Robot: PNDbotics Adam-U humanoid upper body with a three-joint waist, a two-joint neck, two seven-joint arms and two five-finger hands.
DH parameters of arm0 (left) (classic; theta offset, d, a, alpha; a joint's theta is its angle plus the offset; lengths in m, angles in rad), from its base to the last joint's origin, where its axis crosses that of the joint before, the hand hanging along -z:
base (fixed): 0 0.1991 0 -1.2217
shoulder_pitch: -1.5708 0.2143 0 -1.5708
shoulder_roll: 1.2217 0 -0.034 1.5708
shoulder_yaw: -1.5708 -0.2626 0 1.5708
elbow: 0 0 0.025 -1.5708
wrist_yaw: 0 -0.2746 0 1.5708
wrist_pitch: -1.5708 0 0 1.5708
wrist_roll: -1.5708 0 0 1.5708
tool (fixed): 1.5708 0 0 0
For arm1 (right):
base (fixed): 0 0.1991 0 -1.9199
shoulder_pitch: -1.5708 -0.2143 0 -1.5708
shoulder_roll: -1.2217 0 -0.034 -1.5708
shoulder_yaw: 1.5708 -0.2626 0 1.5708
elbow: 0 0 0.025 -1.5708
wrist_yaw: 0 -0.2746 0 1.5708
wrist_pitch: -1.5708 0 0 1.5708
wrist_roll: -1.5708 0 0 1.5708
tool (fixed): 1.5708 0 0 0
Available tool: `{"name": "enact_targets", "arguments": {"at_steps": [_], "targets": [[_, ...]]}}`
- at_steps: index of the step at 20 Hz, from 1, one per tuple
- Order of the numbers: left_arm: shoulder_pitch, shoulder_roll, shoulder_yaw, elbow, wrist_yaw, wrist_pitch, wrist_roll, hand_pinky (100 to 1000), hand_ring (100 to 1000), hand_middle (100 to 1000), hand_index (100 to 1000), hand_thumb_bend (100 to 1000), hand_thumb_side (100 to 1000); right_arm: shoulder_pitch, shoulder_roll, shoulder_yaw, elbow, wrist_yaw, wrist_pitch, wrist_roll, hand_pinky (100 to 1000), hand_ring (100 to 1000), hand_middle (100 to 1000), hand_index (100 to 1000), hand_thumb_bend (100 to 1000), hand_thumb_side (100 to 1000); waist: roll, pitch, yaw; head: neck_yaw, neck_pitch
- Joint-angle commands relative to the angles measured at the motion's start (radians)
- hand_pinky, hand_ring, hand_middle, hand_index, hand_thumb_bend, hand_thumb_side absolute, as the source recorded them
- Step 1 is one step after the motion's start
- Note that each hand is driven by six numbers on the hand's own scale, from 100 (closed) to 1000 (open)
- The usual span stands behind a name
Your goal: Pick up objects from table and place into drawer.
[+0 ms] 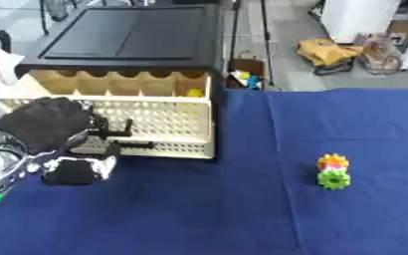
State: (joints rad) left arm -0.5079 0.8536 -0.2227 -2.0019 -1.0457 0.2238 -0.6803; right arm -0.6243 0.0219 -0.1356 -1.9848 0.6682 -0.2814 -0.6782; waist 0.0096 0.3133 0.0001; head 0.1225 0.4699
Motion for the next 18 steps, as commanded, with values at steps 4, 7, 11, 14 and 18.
{"name": "enact_targets", "arguments": {"at_steps": [4, 7, 11, 14, 18], "targets": [[0.018, 0.036, 0.009, 0.002, -0.002, 0.014, -0.013, 100, 100, 100, 645, 111, 761, -0.015, 0.0, 0.003, -0.015, 0.008, 0.0, -0.001, 674, 527, 474, 752, 100, 1000, -0.002, -0.019, 0.0, -0.003, -0.012], [0.019, 0.039, 0.008, 0.002, -0.001, 0.007, -0.008, 100, 100, 100, 639, 112, 762, -0.015, 0.0, 0.004, -0.015, 0.008, 0.0, -0.003, 674, 526, 473, 752, 100, 1000, -0.002, -0.019, -0.001, -0.004, -0.012], [0.018, 0.038, 0.005, 0.002, 0.005, -0.003, 0.001, 100, 100, 100, 632, 108, 766, -0.014, 0.001, 0.003, -0.015, 0.008, 0.001, -0.004, 674, 526, 473, 752, 100, 1000, -0.002, -0.02, -0.001, -0.004, -0.012], [0.015, 0.037, 0.003, 0.002, 0.008, -0.011, 0.005, 100, 100, 100, 626, 107, 768, -0.014, 0.001, 0.003, -0.015, 0.008, 0.001, -0.005, 674, 526, 473, 752, 100, 1000, -0.002, -0.02, -0.001, -0.004, -0.012], [0.019, 0.037, 0.002, 0.002, 0.009, -0.015, 0.006, 100, 100, 100, 623, 111, 771, -0.014, 0.001, 0.003, -0.015, 0.008, 0.0, -0.005, 674, 526, 473, 752, 100, 1000, -0.002, -0.019, -0.001, -0.006, -0.012]]}}
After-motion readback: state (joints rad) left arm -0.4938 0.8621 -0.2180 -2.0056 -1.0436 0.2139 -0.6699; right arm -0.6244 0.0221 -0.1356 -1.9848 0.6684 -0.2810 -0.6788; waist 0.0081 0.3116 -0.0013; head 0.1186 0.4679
